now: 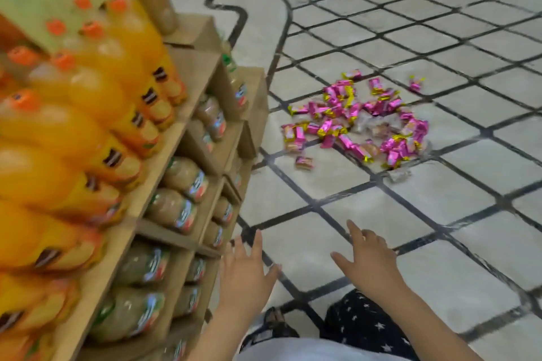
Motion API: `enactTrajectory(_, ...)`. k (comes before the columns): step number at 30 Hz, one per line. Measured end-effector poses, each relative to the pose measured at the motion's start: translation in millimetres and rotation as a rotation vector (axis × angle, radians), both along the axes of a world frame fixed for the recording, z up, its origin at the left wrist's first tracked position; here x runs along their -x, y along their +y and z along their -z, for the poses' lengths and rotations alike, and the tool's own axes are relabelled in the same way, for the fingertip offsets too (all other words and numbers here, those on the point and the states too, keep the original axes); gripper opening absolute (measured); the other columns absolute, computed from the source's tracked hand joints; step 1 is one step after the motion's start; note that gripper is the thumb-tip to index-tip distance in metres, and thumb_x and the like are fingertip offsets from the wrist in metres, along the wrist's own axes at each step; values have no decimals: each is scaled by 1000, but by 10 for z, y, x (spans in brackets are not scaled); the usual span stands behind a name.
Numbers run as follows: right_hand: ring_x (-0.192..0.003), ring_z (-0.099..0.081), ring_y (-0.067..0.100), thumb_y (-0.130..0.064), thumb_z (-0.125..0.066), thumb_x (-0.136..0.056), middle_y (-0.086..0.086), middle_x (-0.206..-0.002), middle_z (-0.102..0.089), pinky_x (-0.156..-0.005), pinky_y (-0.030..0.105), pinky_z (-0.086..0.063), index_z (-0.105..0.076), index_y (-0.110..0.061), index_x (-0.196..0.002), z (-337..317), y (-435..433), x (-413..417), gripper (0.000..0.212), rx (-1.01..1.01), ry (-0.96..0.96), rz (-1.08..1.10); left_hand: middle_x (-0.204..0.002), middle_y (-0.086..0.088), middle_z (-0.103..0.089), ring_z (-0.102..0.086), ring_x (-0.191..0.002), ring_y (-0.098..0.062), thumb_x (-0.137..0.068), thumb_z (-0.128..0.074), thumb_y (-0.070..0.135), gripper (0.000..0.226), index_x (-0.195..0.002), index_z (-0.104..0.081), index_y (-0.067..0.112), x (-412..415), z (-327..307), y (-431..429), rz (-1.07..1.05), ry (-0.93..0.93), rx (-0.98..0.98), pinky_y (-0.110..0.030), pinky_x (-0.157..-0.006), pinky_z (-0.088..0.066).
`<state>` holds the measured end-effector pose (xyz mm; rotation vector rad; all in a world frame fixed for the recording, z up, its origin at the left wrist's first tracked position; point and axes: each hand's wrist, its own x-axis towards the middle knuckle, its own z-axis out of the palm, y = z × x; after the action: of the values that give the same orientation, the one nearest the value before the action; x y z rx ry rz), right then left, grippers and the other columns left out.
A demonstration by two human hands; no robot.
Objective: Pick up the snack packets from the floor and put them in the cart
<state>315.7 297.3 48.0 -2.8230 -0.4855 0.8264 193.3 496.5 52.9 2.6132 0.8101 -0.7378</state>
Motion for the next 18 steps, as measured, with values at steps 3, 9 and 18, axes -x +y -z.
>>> enactTrajectory(3,-135,-33,29,-61,-40,-94,9,-149,-35,-105,41,-35,-7,-25,-154,122,-245,-458,78,23,12,141,-164,-17,-1,-6,-150,-36,-96,-31,67,81,-157,6,29,-596,72,-5,81,19,33,-45,-121,-14)
enactTrajectory(9,-133,-37,33,-60,-43,-94,12,-146,-38,-101,42,-38,-9,-23,-155,345,-680,-1655,79,41,62,294,-164,-18,-1,-6,-150,-37,-97,-32,64,79,-155,13,35,-1963,101,-225,120,-27,16,-44,-121,-13)
enactTrajectory(18,-131,-37,35,-59,-42,-95,13,-146,-39,-102,43,-39,-7,-24,-155,307,-1033,-3562,78,73,83,271,-164,-16,-2,-6,-151,-34,-98,-34,62,79,-154,15,37,-3854,-32,-716,206,-69,60,-42,-121,-13)
